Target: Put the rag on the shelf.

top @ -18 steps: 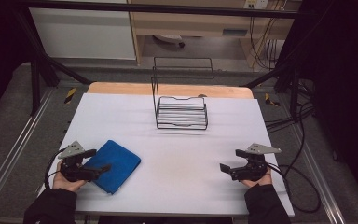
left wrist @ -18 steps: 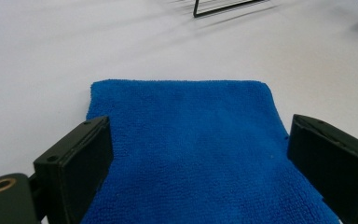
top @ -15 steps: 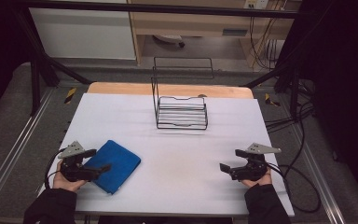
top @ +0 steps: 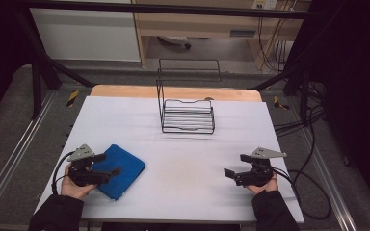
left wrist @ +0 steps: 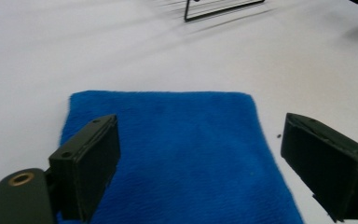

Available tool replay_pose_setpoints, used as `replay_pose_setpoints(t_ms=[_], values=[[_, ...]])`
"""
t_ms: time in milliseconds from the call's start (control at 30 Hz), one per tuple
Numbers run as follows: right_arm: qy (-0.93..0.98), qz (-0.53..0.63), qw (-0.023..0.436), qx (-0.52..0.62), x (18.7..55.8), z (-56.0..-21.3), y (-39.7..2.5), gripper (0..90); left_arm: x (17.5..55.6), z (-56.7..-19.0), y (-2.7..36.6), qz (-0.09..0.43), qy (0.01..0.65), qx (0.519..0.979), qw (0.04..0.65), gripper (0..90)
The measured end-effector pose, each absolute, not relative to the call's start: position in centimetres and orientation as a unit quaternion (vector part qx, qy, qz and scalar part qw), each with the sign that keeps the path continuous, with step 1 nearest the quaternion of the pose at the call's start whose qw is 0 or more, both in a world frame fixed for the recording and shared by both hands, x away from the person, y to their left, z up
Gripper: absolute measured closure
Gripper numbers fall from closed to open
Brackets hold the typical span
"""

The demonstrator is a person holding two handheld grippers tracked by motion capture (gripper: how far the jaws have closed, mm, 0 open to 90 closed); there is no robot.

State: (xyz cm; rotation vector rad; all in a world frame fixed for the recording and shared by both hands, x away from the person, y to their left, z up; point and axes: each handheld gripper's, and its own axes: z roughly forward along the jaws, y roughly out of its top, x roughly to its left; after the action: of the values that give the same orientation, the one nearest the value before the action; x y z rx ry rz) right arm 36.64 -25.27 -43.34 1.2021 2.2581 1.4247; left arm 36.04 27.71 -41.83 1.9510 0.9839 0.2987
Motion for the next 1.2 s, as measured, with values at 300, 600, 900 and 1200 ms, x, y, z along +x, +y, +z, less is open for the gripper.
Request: replay_pose_setpoints(t_ms=[300,600,900,1200], values=[[0.773,0.477,0.109,0.404,36.7,-43.4,-25.0,2.0,36.6,-42.0,23.9,0.106,0.403,0.803,0.427,28.2],[0.774,0.474,0.108,0.406,36.7,-43.5,-24.9,2.4,37.5,-43.7,19.8,0.102,0.406,0.822,0.386,50.6],[0.774,0.474,0.110,0.405,36.8,-43.5,-24.8,2.7,38.2,-44.6,19.3,0.126,0.415,0.824,0.366,66.9],[0.776,0.473,0.111,0.403,36.8,-43.4,-24.8,2.7,38.2,-44.9,19.4,0.141,0.417,0.821,0.364,79.3]])
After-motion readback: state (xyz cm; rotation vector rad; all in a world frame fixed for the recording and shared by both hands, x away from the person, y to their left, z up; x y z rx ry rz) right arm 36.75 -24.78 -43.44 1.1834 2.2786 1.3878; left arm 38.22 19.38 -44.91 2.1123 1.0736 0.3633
